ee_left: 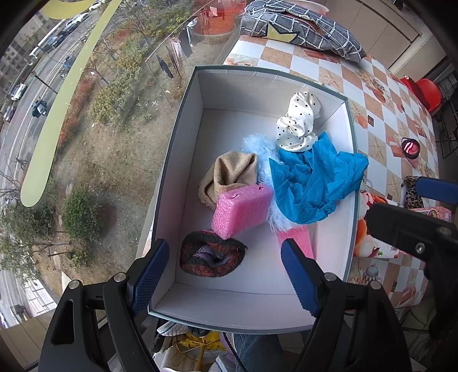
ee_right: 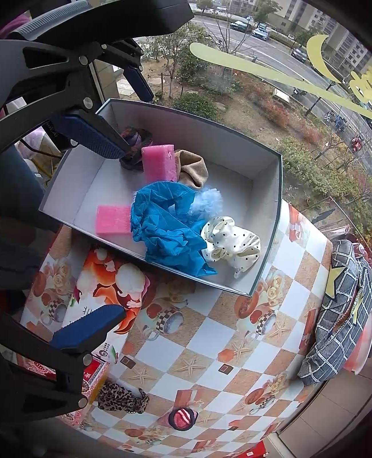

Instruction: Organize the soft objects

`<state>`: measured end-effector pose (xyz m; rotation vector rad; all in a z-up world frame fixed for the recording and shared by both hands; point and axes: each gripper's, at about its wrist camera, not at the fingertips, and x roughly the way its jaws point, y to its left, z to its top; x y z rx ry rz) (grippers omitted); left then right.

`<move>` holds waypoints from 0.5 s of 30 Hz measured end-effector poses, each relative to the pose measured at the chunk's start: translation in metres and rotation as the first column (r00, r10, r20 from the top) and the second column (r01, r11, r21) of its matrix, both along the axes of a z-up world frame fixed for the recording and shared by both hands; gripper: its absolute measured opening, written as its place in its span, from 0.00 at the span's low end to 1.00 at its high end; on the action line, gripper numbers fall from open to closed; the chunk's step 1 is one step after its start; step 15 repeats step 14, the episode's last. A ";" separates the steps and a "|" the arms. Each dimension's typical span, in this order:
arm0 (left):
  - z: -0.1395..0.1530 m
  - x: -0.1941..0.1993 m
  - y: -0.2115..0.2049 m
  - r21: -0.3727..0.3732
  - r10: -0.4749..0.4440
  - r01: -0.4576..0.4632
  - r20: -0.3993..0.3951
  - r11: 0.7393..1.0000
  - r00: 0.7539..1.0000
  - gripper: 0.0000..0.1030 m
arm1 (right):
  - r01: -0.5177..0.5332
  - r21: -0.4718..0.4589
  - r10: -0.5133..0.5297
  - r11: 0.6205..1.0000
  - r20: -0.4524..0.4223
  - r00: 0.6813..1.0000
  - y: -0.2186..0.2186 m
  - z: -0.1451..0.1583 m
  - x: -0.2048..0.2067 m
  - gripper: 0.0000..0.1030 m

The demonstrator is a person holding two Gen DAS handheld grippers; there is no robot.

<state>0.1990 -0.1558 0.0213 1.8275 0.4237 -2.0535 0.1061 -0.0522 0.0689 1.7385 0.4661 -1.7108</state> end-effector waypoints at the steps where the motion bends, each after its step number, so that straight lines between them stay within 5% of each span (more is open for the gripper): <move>1: 0.000 0.000 0.000 -0.001 -0.001 0.001 0.002 1.000 1.000 0.81 | -0.001 0.001 0.001 1.000 0.000 1.000 0.000 0.000 0.000 1.00; 8: -0.002 0.003 -0.003 -0.001 0.015 -0.015 0.000 1.000 1.000 0.81 | 0.000 0.004 0.000 1.000 -0.004 1.000 0.001 0.002 0.002 1.00; 15: 0.013 0.008 -0.008 0.010 0.024 -0.023 -0.126 1.000 0.992 0.81 | 0.001 0.006 -0.001 1.000 -0.003 1.000 0.000 0.002 0.002 1.00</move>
